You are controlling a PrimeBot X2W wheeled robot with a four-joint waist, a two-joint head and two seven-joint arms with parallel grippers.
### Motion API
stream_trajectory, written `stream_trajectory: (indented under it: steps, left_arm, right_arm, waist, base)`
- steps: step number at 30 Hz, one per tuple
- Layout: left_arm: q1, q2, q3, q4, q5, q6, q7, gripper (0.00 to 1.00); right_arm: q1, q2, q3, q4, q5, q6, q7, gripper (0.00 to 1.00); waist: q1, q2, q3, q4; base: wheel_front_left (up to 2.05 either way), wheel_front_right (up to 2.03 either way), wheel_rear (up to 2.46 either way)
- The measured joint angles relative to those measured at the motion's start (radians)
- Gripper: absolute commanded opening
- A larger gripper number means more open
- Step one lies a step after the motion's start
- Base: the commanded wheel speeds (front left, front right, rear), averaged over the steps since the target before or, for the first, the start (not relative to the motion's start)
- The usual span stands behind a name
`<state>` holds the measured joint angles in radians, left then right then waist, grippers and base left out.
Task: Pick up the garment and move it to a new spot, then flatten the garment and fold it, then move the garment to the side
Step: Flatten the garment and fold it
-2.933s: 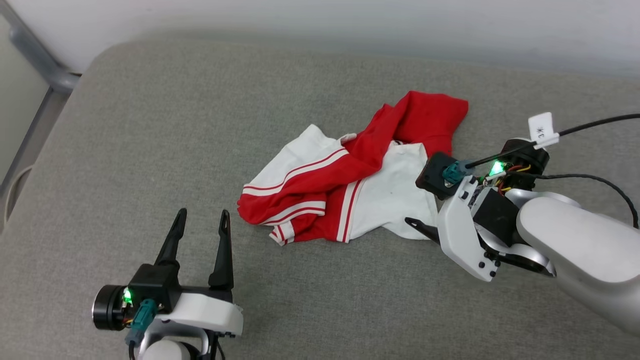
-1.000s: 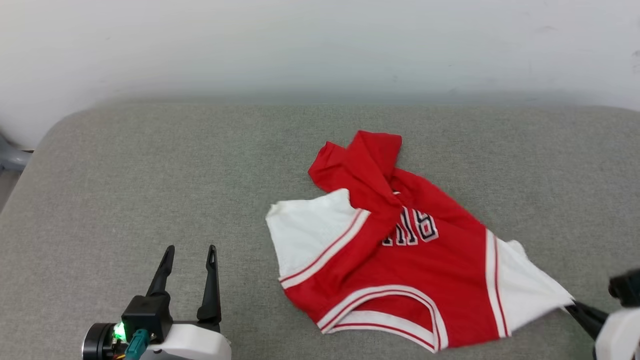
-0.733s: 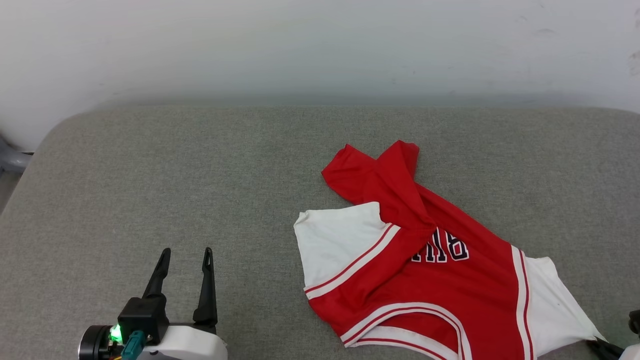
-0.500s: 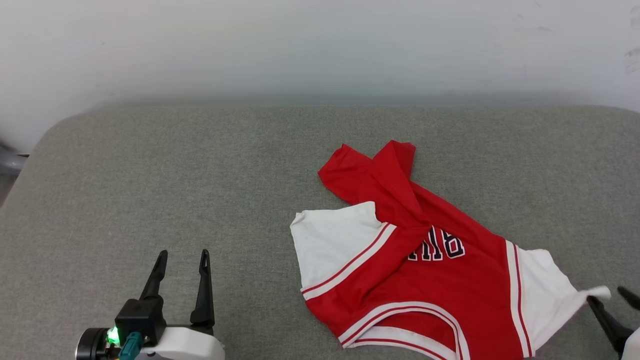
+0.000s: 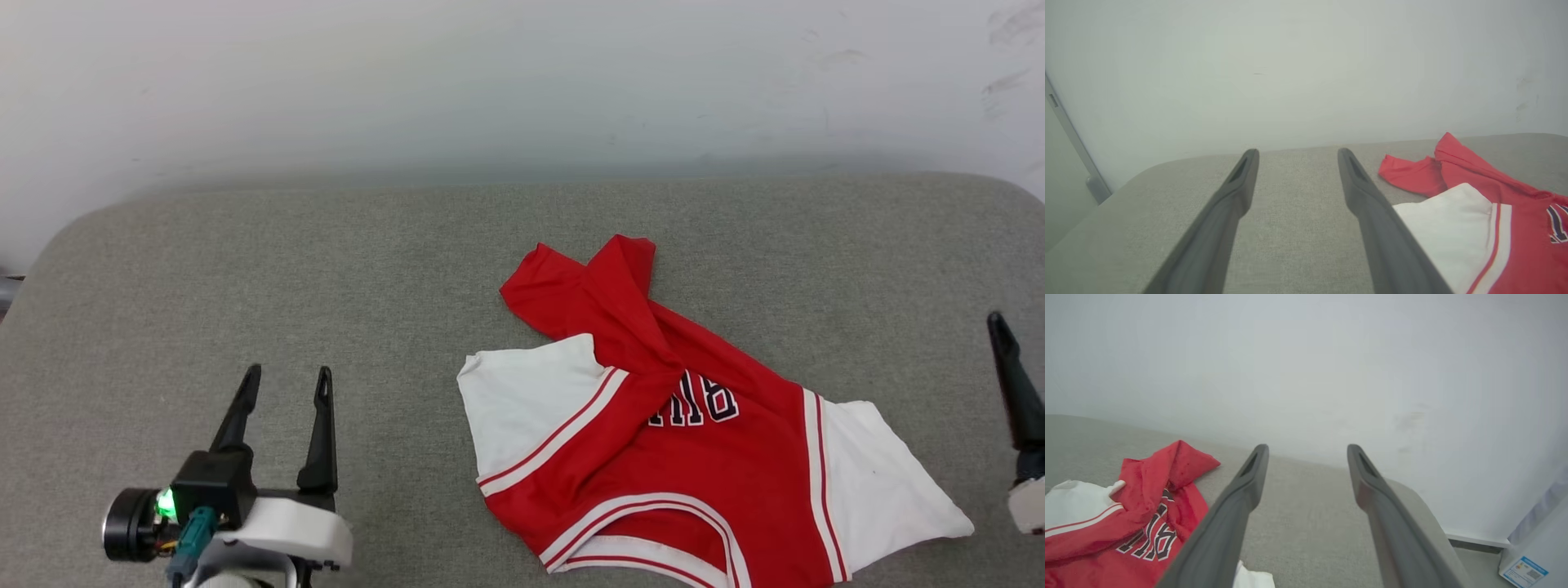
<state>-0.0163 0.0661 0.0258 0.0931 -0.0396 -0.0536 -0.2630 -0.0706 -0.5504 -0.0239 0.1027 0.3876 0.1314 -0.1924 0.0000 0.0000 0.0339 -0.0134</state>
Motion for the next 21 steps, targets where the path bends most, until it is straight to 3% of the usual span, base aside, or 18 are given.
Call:
stream_trajectory:
  steps: [1, 9, 15, 21]
  left_arm:
    - [-0.048, 0.018, -0.007, -0.007, 0.007, -0.012, 0.000, 1.00]
    - [-0.253, 0.103, -0.081, 0.062, 0.001, -0.063, 0.000, 1.00]
    - [-0.449, 0.197, -0.236, 0.155, -0.106, -0.075, 0.137, 1.00]
    - [-0.621, 0.334, -0.459, 0.186, -0.326, -0.076, 0.423, 1.00]
  right_arm:
    - [0.021, 0.091, -0.032, -0.100, -0.072, 0.000, 0.009, 1.00]
    - [0.067, 0.302, -0.025, -0.196, -0.195, 0.000, -0.007, 1.00]
    - [0.072, 0.346, 0.022, -0.148, -0.213, 0.000, -0.027, 1.00]
    - [0.038, 0.353, 0.048, -0.084, -0.239, 0.000, -0.051, 1.00]
  waist:
    - [0.0000, 0.0000, 0.003, -0.006]
    - [0.0000, 0.0000, 0.024, -0.018]
    - [0.0001, 0.0000, 0.056, -0.034]
    - [0.0001, 0.0000, 0.099, -0.059]
  base:
    - [0.00, 0.00, 0.00]
    - [0.00, 0.00, 0.00]
    - [0.00, 0.00, 0.00]
    - [0.00, 0.00, 0.00]
